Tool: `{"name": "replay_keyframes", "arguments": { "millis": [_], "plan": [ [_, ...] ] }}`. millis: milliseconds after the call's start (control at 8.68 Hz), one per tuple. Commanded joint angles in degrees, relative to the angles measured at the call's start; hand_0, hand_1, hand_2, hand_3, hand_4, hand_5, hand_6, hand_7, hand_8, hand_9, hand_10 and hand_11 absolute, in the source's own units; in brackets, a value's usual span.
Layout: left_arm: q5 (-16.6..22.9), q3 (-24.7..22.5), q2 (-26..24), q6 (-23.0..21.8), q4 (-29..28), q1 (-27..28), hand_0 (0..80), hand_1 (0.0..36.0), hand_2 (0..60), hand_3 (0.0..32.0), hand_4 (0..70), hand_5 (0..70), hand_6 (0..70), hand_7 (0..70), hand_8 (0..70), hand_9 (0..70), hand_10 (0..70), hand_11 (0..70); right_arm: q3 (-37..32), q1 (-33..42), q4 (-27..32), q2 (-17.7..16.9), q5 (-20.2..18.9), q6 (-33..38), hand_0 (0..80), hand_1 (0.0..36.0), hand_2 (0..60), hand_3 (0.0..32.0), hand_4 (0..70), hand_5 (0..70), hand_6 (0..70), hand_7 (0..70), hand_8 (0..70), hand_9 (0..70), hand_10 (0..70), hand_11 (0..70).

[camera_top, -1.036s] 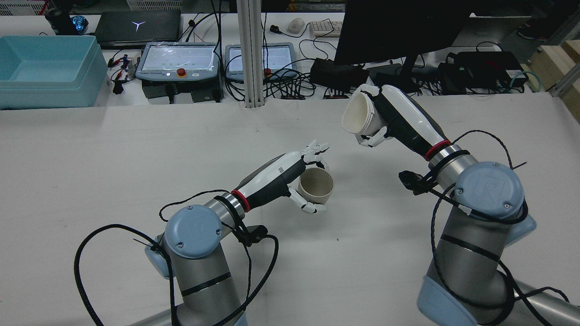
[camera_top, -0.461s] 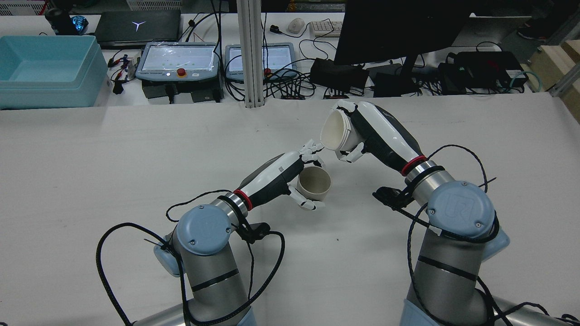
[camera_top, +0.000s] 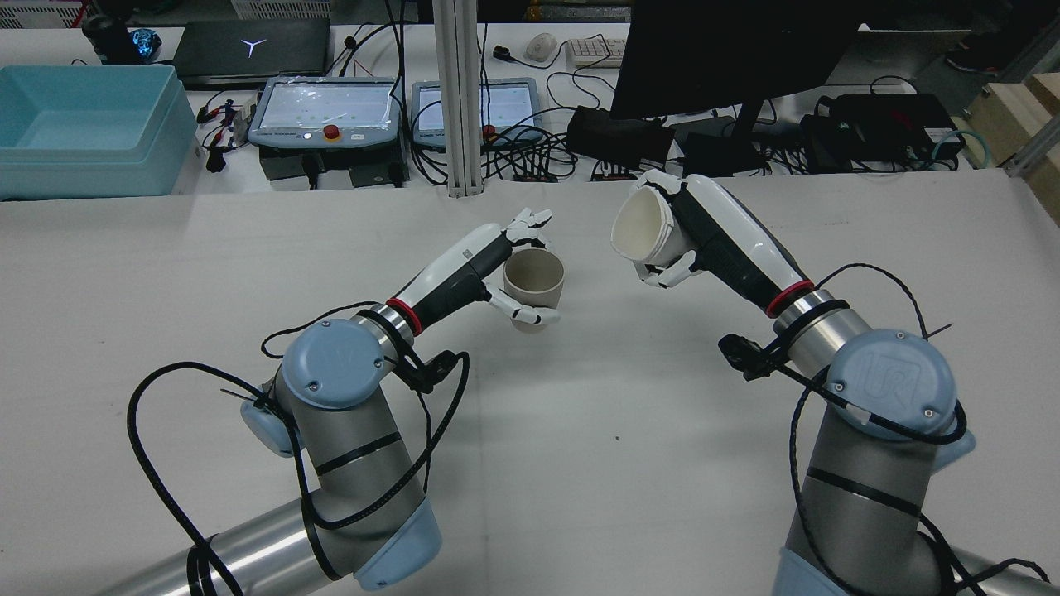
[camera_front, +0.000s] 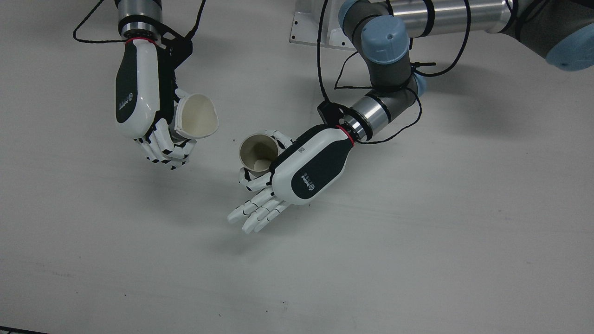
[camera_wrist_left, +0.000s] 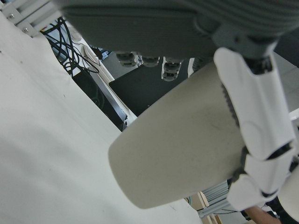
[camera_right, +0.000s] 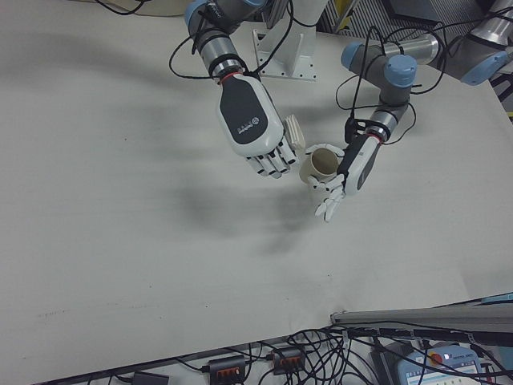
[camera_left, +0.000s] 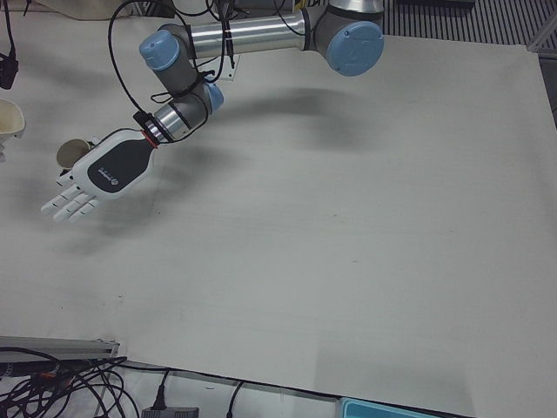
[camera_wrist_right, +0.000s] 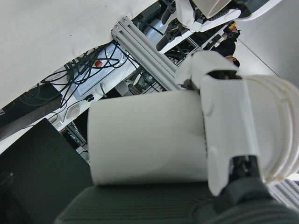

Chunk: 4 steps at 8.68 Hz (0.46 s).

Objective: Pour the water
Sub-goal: 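Carry both cups back apart toward their starting spots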

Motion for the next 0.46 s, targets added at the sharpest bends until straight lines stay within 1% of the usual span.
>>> {"name": "replay_keyframes", "arguments": {
  "millis": [0, 115, 230, 345],
  "plan": [
    [0.07, -10.23, 10.19, -11.35, 2.71, -7.51, 45.0, 32.0, 60.0, 0.0, 32.6, 46.6, 6.4, 5.5, 1.1, 1.0, 1.8, 4.3, 4.4, 10.94, 0.43, -9.7, -2.48, 19.0, 80.0, 36.0, 58.1, 0.0, 13.4, 70.0, 35.3, 57.1, 32.9, 47.3, 36.0, 54.3],
    [0.07, -15.42, 15.21, -11.97, 2.62, -9.35, 45.2, 31.6, 60.0, 0.0, 32.3, 46.0, 6.0, 5.2, 1.0, 0.9, 1.8, 4.3, 5.2, 16.92, 1.47, -11.92, -7.72, 19.22, 80.0, 36.0, 56.5, 0.0, 12.1, 70.0, 34.2, 55.2, 33.8, 48.4, 37.2, 55.6],
    [0.07, -17.74, 18.48, -14.94, 2.62, -11.28, 45.4, 31.5, 60.0, 0.0, 32.7, 46.4, 6.2, 5.6, 1.1, 1.0, 1.9, 4.5, 3.55, 23.15, 9.05, -14.81, -14.56, 19.22, 77.9, 36.0, 53.6, 0.0, 10.2, 70.0, 31.9, 51.6, 34.9, 49.7, 39.1, 57.9],
    [0.07, -18.54, 20.34, -17.14, 2.62, -13.04, 45.5, 31.2, 60.0, 0.0, 33.0, 46.5, 6.3, 5.9, 1.2, 1.3, 2.1, 4.7, -0.99, 28.52, 20.7, -18.76, -20.2, 20.87, 69.4, 35.7, 52.1, 0.0, 9.3, 70.0, 31.1, 49.9, 37.0, 52.2, 41.1, 60.5]
  ]
}}
